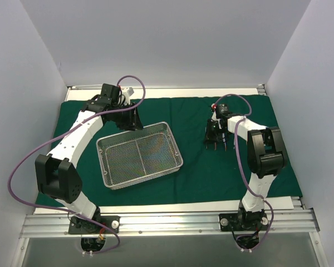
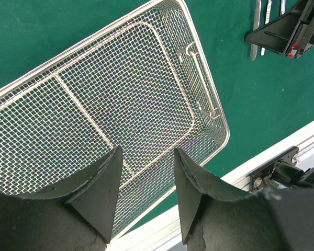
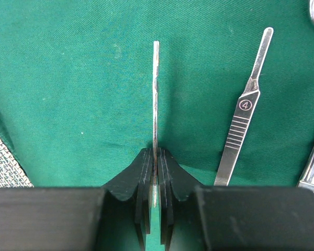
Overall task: Open and lay out the surgical kit
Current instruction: Place the medical item in the surgical kit, then reset both arms
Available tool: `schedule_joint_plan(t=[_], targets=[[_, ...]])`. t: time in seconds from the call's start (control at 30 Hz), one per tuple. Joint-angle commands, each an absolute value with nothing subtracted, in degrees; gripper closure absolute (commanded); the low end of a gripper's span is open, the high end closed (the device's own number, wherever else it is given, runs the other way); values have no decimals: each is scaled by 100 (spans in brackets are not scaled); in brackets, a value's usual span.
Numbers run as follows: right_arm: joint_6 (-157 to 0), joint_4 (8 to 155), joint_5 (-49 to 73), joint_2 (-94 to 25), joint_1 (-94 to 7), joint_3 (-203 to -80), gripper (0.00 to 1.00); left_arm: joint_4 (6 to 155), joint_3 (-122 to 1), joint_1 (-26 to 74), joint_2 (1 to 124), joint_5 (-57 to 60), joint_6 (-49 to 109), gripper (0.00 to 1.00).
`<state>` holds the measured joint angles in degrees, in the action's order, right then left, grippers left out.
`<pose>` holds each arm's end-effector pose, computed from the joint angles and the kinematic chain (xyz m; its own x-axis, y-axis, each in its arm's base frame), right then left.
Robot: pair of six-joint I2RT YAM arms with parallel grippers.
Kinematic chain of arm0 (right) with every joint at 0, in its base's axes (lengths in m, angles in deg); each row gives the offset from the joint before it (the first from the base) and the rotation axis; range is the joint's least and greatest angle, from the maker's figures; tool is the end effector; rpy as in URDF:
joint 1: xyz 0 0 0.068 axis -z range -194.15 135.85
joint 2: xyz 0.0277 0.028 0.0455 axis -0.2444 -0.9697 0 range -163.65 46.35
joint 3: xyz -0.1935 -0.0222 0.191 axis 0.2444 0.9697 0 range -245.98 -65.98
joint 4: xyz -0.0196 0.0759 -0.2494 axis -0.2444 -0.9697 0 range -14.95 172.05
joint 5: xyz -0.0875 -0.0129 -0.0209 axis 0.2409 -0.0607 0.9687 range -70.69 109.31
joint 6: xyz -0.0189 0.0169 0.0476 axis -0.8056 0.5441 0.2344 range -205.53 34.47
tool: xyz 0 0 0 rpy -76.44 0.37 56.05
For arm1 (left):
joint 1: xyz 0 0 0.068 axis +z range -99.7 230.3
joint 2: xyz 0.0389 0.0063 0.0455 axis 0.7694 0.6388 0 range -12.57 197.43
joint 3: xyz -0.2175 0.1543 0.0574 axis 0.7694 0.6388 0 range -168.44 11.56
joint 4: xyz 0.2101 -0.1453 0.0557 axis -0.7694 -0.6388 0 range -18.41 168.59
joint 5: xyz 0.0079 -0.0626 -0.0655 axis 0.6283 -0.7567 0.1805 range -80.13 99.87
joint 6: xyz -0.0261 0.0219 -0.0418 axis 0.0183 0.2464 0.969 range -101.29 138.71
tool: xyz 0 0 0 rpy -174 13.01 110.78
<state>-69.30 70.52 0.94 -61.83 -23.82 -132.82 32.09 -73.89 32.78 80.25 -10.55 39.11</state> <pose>0.3835 0.0768 0.1617 -0.8517 0.1239 -0.5092 -0.1135 0.9050 0.4100 0.3271 -0.1162 0.3185 -0.8886 -0.0621 -0.4544 0.1798 0.8643 -0.4697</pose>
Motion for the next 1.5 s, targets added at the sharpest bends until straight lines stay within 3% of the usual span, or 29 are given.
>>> schedule_joint_plan(t=[0.0, 0.5, 0.93, 1.3, 1.47], targets=[[-6953, 6948, 217, -6298, -2337, -13259, 93, 3395, -7677, 3316, 8016, -1192, 3831, 48], [-6927, 6755, 481, -6184, -2337, -13365, 81, 3421, -7615, 3360, 7937, -1184, 3848, 47], [-7050, 6465, 797, -5956, -2320, -13707, 78, 3430, -7563, 3360, 7928, -1219, 3857, 47], [-7234, 5850, 1043, -5657, -2320, -14542, 68, 3710, -7335, 3552, 7919, -1438, 4068, 43], [-7104, 5788, 1044, -5394, -2320, -14561, 58, 3896, -7149, 3773, 7805, -1641, 4200, 42]])
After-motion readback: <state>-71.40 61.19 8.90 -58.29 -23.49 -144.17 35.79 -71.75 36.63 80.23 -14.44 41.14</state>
